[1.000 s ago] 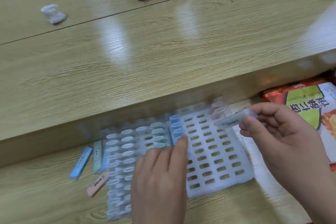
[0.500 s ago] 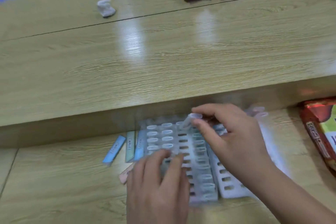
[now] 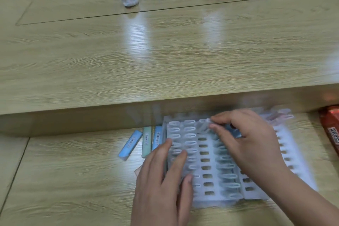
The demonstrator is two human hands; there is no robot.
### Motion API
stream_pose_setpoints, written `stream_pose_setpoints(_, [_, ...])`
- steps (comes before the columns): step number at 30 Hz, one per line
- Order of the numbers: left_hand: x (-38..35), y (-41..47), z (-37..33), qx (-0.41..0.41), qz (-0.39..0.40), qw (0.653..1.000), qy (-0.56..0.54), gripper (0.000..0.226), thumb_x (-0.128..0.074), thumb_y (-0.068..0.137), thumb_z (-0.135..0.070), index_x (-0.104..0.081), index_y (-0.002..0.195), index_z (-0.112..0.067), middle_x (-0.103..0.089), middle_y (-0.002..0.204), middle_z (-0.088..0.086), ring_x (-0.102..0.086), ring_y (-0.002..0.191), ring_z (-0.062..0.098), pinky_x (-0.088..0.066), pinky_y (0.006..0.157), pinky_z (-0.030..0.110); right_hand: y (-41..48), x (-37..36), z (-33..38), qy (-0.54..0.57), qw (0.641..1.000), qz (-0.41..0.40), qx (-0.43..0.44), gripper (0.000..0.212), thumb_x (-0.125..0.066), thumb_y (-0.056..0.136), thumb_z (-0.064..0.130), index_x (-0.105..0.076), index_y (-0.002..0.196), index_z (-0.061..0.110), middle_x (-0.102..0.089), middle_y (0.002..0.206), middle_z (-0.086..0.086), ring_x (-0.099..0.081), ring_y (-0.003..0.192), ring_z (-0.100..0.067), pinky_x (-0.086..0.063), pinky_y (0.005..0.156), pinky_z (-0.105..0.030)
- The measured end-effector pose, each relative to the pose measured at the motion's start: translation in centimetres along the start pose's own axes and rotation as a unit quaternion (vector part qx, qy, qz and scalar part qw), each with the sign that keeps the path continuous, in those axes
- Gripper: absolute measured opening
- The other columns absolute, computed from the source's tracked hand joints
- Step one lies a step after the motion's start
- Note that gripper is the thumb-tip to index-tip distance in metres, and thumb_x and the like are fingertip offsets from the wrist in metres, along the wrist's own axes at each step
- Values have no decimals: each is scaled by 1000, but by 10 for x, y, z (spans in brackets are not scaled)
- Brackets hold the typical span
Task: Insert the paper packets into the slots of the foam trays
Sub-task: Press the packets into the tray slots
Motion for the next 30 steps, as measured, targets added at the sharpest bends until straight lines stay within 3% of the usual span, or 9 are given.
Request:
stream_pose_setpoints(4, [26, -7, 37, 96, -80, 992, -26, 30, -54, 90, -32, -70, 115, -25, -58, 129, -4, -55, 112, 13, -39, 95, 16, 4, -3, 14, -59, 995, 37, 70, 7, -74, 86, 24, -77, 84, 17, -73, 93, 6, -65, 87, -24, -54, 69, -37])
stream_pose_setpoints(9, [42, -4, 109, 241, -52, 966, 81, 27, -66, 88, -21, -72, 113, -13, -61, 113, 6, -56, 102, 30, -36, 89, 31, 7, 4, 40, -176, 972, 72, 136, 32, -54, 96, 37, -78, 88, 18, -72, 105, -5, -61, 93, -34, -54, 70, -42])
stream_pose_setpoints(14, [30, 11, 132, 262, 34, 960, 90, 25, -71, 86, -27, -73, 110, -19, -61, 105, 4, -53, 99, 28, -40, 82, 33, -11, -15, 104, -59, 994, 46, 79, 17, -65, 88, 18, -76, 101, 16, -71, 102, 2, -65, 89, -22, -52, 75, -34])
stream_pose_setpoints(17, [34, 12, 138, 255, 31, 962, 89, 16, -72, 84, -26, -72, 100, -24, -59, 100, -2, -50, 93, 25, -44, 74, 35, -21, -71, 142, -44, 988, 146, 27, 32, -81, 75, 15, -72, 106, 17, -70, 98, 3, -69, 81, -19, -57, 59, -30])
stream_pose_setpoints(20, [51, 2, 155, 264, 18, 961, 78, 11, -72, 80, -21, -64, 86, -26, -60, 86, -6, -53, 83, 24, -46, 68, 39, -20, -133, 150, -157, 948, 268, -64, 31, -60, 90, 15, -56, 120, 13, -59, 113, -5, -66, 87, -19, -51, 59, -29])
stream_pose_setpoints(23, [67, -16, 181, 312, 9, 950, 23, 21, -75, 80, -20, -57, 77, -31, -60, 76, -12, -58, 74, 14, -45, 61, 33, -11, -159, 139, -233, 927, 269, -116, 38, -41, 95, 4, -41, 133, 4, -45, 129, -16, -65, 97, -23, -47, 63, -31])
stream_pose_setpoints(25, [78, -25, 190, 325, -19, 945, -35, 23, -77, 80, -20, -59, 77, -35, -64, 76, -10, -61, 74, 6, -45, 61, 27, -10, -166, 132, -260, 920, 264, -123, 45, -39, 93, 0, -36, 137, 7, -43, 127, -16, -62, 99, -26, -39, 61, -32])
stream_pose_setpoints(28, [89, -32, 191, 322, -48, 939, -113, 20, -76, 80, -20, -67, 85, -37, -67, 84, -14, -63, 72, 8, -47, 64, 23, -19, -174, 139, -246, 918, 290, -114, 53, -44, 99, 15, -26, 148, 23, -50, 121, -13, -60, 102, -29, -37, 64, -33])
stream_pose_setpoints(30, [91, -33, 189, 327, -65, 928, -164, 27, -78, 80, -17, -69, 89, -41, -70, 87, -12, -65, 71, 7, -48, 65, 16, -30, -175, 151, -236, 919, 301, -91, 47, -46, 95, 17, -39, 141, 26, -58, 109, -9, -61, 96, -29, -44, 64, -34])
Point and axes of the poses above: each hand's wrist, its own y-axis towards the middle knuckle, its own x-axis out of the back of the hand, z = x × y, the point moved 8 cm from there along y, towards the middle knuckle
